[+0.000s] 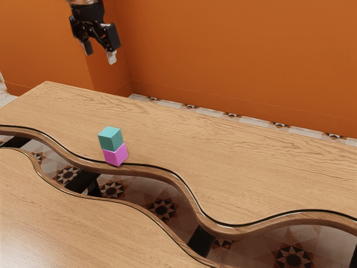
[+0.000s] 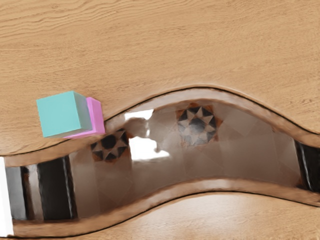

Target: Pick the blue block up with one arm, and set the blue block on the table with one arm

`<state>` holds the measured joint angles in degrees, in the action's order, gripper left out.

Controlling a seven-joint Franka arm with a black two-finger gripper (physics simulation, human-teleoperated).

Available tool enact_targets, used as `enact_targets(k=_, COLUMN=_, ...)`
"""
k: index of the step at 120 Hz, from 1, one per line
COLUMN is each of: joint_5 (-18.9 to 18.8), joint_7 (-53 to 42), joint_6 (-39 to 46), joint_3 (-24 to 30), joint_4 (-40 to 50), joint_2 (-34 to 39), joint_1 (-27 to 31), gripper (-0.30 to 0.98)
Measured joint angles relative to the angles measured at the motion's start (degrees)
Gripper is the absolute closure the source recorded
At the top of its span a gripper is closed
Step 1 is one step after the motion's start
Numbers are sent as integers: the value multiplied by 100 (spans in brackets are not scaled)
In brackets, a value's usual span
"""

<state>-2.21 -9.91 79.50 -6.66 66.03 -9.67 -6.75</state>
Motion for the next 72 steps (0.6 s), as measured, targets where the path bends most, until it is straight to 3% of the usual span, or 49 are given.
enact_targets(k=17, joint_5=108, joint_7=-28, joint_6=42, joint_3=-5, joint_4=133, joint_2=-16, joint_1=6, gripper=0)
enact_targets(k=29, joint_5=119, joint_7=-35, joint_6=714, joint_3=-52, joint_4=2089, joint_2=703, joint_1=163, gripper=0)
enact_targets(k=38, joint_5=154, joint_7=-42, joint_6=1094, joint_3=-73, joint_4=2613, joint_2=701, joint_1=550, gripper=0)
enact_targets(k=52, joint_5=249, joint_7=-118, joint_6=1552, joint_3=-82, joint_4=2514, joint_2=37, joint_1=1122, gripper=0)
enact_targets(k=72, joint_5=433, joint_7=-313, joint_6=2057, joint_3=-71, joint_4=1929, joint_2=-955, joint_1=1266, gripper=0)
